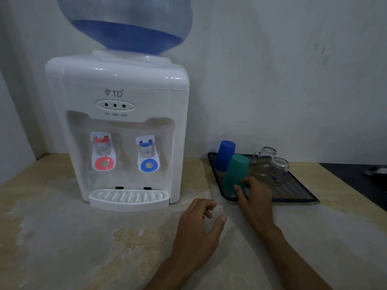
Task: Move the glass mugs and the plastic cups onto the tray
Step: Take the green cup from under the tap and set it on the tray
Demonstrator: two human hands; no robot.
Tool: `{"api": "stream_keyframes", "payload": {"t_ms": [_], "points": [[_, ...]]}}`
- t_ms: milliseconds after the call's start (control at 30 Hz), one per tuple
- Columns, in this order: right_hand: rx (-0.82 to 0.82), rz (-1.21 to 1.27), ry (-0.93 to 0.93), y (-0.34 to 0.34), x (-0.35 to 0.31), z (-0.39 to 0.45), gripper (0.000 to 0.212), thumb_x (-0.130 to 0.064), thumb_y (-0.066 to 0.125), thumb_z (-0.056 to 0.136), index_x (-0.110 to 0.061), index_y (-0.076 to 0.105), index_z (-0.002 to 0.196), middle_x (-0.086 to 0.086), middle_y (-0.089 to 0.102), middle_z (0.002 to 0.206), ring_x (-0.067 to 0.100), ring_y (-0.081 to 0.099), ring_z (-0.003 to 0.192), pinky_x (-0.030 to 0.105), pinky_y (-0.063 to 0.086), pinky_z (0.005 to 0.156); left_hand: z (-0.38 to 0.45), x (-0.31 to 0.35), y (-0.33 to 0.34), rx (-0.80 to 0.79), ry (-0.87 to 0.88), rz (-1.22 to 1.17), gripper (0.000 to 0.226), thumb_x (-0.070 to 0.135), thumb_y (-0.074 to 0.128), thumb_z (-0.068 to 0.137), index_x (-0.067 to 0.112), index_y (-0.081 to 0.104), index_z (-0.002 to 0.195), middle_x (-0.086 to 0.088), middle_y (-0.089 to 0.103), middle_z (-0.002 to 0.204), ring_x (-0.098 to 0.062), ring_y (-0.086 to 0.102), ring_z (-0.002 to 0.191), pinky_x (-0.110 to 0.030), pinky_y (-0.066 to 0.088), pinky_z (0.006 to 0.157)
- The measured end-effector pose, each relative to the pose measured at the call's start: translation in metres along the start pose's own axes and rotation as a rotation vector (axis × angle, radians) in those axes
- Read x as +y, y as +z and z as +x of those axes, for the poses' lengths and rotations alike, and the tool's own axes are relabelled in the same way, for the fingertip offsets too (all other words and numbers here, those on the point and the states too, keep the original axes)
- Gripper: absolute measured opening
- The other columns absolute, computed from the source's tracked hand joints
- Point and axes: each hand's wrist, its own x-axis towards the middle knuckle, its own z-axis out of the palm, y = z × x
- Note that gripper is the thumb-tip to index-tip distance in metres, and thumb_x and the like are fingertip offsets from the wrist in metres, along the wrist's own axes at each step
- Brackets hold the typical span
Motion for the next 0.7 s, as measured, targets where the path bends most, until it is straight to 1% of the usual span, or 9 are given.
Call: {"api": "stream_keyframes", "payload": {"t_ms": [167,300,467,567,700], "points": [[0.013,-0.006,-0.006,-0.0006,-0.0008,0.0004,0.018,-0.026,0.075,0.090,-0.017,0.066,0.103,-0.006,0.065,0.096,0.014,0.064,0.089,0.057,0.057,0.085,0.0000,-0.0012,0.0009,0.002,0.002,-0.004,0.023,0.045,0.073,0.087,0.034,0.064,0.106,0.021,0.062,0.098,-0.006,0.063,0.095,-0.019,0.052,0.076],[0.026,-0.003,-0.007,-0.0001,0.0009,0.0003,0.020,-0.026,0.075,0.089,-0.016,0.066,0.104,-0.002,0.067,0.097,0.015,0.064,0.090,0.055,0.057,0.084,0.0001,-0.0010,0.0017,-0.005,-0.005,-0.004,0.023,0.046,0.072,0.087,0.036,0.064,0.105,0.022,0.062,0.098,-0.004,0.063,0.095,-0.019,0.053,0.078],[0.058,0.024,0.003,-0.0023,-0.0002,0.0023,0.021,-0.026,0.074,0.090,-0.018,0.064,0.106,-0.007,0.062,0.098,0.015,0.064,0.091,0.054,0.057,0.085,0.0032,-0.0007,0.0021,-0.013,-0.002,-0.003,0.021,0.048,0.072,0.085,0.037,0.063,0.101,0.020,0.062,0.096,-0.005,0.063,0.093,-0.021,0.054,0.076],[0.069,0.051,0.032,-0.0004,0.0001,0.0006,0.022,-0.024,0.074,0.090,-0.018,0.064,0.109,-0.004,0.063,0.101,0.018,0.064,0.095,0.055,0.056,0.086,0.0036,-0.0071,0.0036,-0.021,-0.030,0.013,0.023,0.051,0.071,0.084,0.038,0.063,0.101,0.020,0.062,0.096,-0.003,0.062,0.092,-0.022,0.054,0.076],[0.115,0.061,0.008,-0.0060,-0.0039,-0.0035,0.026,-0.018,0.075,0.089,-0.014,0.065,0.112,0.002,0.065,0.107,0.019,0.064,0.099,0.054,0.056,0.085,0.0033,-0.0051,0.0031,-0.068,-0.062,0.045,0.025,0.051,0.072,0.085,0.037,0.062,0.104,0.020,0.061,0.100,-0.001,0.061,0.093,-0.021,0.055,0.080]]}}
